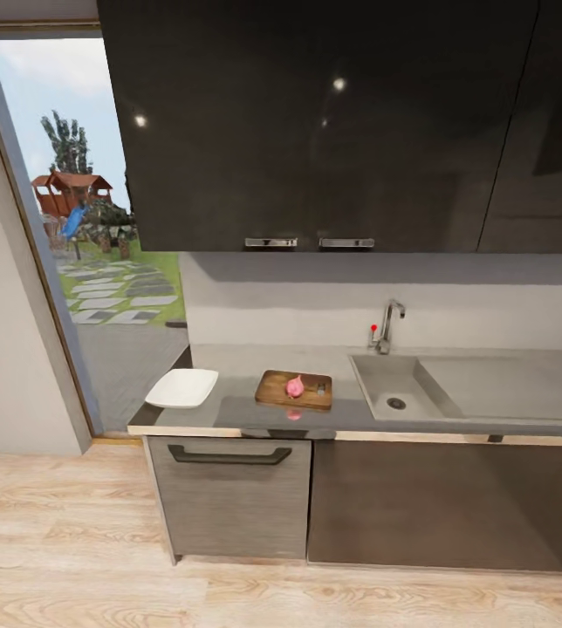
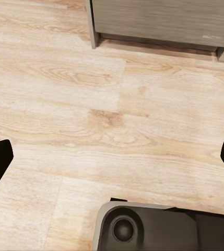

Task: In the kitchen, take the Vidalia onion out of the sink, dice it on the chopping board with the paring knife, put the diced onion into the bowl on the countertop, then place both the paring knife and the chopping board into the sink.

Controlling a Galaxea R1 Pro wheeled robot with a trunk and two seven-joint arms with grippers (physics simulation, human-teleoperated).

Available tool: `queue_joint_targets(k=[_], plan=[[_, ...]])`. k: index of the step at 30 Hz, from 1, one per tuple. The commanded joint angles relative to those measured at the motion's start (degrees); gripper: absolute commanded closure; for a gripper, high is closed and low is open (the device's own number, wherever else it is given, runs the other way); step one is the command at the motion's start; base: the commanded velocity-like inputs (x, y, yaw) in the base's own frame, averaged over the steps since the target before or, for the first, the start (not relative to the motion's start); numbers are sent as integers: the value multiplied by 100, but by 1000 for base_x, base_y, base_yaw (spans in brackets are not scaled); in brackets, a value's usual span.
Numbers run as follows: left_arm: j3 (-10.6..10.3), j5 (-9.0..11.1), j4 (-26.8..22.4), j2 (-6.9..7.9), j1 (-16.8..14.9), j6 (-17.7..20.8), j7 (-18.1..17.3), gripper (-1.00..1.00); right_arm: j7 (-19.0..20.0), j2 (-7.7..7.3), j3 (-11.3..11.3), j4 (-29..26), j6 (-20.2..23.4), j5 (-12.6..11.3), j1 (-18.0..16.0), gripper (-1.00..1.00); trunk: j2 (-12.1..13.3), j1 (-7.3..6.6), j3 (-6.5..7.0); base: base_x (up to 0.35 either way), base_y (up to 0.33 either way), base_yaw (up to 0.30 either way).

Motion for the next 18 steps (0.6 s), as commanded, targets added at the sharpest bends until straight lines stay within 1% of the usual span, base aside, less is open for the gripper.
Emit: queue_joint_targets(k=[1,10,14,15,16,18], plan=[[46,-38,-8,-9,3,-5,-33,-100,-58,-4,30,-7,5,26,4,100,-2,2,1,0,0,0],[46,-38,-8,-9,3,-4,-33,-100,-57,-2,30,-7,10,22,4,100,-2,2,1,0,0,0],[46,-38,-8,-9,3,-4,-33,-100,-55,-2,30,-143,-17,38,4,100,-2,2,1,20,0,0],[46,-38,-8,-9,3,-4,-33,-100,-84,-1,30,-537,7,51,4,100,-2,2,1,21,0,0],[46,-38,-8,-9,3,-4,-33,-100,-95,-2,30,-811,51,55,4,100,-2,2,1,13,0,0],[46,-38,-8,-9,3,-4,-33,-100,-111,-2,30,-1385,341,60,4,100,-2,2,1,7,0,0]])
